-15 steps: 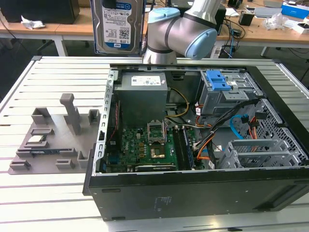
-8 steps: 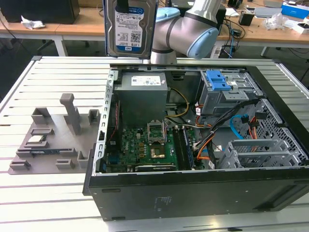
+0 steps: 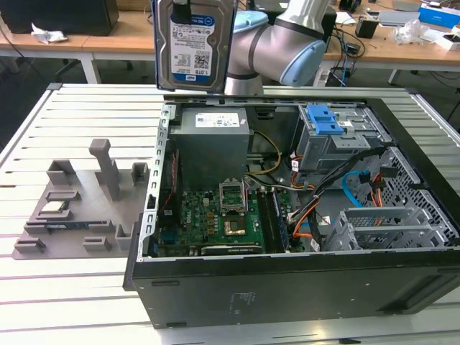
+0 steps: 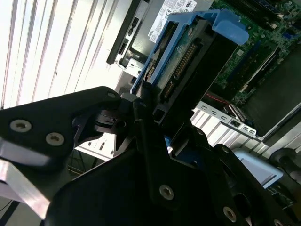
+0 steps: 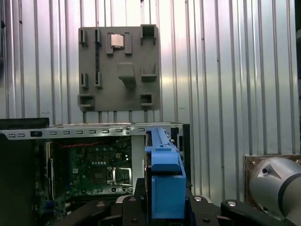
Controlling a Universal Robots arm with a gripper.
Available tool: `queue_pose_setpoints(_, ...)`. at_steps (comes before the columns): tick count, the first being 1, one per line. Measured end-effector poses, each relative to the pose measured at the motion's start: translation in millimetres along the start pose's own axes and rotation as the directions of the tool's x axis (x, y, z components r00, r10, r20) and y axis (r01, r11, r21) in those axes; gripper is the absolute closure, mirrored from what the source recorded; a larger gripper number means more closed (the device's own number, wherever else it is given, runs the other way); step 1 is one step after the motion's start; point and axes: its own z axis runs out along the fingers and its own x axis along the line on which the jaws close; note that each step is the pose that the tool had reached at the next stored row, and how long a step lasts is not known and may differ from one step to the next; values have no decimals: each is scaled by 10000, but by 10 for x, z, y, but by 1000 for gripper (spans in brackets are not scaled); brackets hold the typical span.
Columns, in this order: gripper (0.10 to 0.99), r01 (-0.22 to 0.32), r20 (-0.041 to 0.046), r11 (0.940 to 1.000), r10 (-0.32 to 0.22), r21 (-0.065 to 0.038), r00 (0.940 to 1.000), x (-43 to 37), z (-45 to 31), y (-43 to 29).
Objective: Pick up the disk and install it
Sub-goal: 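Pick up the disk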
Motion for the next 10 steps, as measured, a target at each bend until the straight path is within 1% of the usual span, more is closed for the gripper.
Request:
queue_pose_setpoints(3, 722, 2, 0, 10000, -2, 0, 10000, 64, 0, -3)
queue_pose_setpoints(6, 722, 1, 0, 10000, -1, 0, 10000, 146, -1, -5)
queue_pose_setpoints(10, 722, 1, 0, 10000, -1, 0, 10000, 223, -1, -8)
